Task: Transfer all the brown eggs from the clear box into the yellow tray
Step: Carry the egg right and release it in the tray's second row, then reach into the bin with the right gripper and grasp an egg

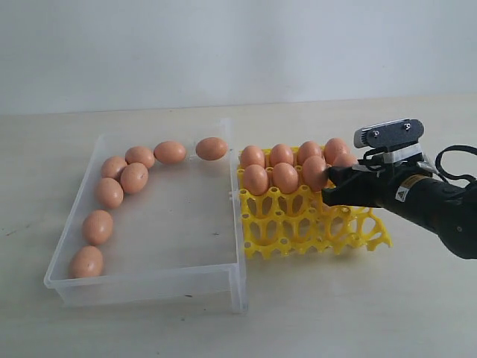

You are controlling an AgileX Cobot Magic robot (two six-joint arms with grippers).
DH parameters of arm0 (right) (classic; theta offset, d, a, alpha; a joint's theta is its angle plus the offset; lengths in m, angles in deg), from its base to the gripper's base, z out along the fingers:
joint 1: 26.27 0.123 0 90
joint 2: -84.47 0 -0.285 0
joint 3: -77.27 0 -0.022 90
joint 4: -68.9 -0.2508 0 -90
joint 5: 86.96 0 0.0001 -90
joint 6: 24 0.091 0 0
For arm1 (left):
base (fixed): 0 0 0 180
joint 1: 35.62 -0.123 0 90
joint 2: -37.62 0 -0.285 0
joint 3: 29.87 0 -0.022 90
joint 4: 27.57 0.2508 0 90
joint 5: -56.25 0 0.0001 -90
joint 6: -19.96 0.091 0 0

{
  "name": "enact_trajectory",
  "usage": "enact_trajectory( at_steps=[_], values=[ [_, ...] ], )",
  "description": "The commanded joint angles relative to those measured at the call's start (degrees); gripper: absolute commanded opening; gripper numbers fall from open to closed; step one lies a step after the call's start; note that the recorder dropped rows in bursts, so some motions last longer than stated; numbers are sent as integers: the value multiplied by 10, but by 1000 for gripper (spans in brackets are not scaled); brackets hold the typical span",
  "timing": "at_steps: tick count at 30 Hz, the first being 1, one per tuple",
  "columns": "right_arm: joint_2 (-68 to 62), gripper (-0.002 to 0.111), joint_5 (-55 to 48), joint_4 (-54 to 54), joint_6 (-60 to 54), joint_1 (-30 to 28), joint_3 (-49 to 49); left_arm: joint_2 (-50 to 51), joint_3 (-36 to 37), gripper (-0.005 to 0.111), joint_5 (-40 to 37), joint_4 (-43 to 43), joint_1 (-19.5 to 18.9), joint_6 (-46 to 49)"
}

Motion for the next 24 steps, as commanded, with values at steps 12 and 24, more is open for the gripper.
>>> enact_trajectory(
  at_steps=[12,24],
  values=[
    [54,58,-56,13,0,-1,5,-3,-2,0,4,0,1,-3],
    [276,55,-567,-8,62,82,101,-3,-2,0,4,0,1,-3]
  ],
)
